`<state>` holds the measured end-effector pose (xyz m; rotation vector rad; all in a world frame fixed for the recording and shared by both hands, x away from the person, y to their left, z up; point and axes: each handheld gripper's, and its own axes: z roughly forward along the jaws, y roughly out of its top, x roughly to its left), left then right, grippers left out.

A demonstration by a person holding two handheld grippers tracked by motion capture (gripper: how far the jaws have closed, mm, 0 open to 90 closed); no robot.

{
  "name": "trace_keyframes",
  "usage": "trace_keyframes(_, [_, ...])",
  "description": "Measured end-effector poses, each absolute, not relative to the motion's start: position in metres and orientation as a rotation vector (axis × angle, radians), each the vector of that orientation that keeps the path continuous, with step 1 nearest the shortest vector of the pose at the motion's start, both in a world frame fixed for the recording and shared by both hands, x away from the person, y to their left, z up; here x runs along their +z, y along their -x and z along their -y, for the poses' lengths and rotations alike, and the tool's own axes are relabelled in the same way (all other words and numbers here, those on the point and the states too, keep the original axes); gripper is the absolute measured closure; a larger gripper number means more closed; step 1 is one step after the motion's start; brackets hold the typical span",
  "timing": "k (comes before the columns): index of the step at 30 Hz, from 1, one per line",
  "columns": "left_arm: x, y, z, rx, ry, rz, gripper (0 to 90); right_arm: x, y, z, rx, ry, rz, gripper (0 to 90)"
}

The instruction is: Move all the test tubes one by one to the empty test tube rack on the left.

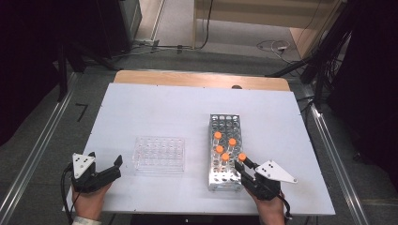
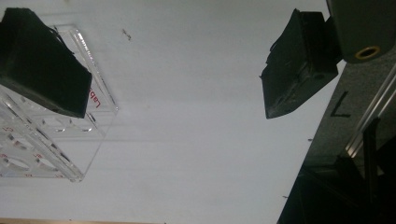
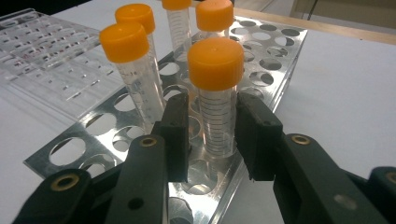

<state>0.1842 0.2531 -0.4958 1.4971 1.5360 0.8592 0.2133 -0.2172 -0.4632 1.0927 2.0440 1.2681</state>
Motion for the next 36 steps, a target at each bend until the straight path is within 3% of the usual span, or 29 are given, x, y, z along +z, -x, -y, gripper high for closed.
trace_keyframes(14, [-0.496,-0.184,-0.253,0.853,-1.501,-1.534,8.6,-0.469,-0.218,0.217,1.235,-1.107,-2.038,71.2])
trace_keyframes(36, [-0.494,-0.183,-0.246,0.851,-1.517,-1.509,8.5,-0.442,-0.210,0.221,1.285,-1.071,-1.982,72.0])
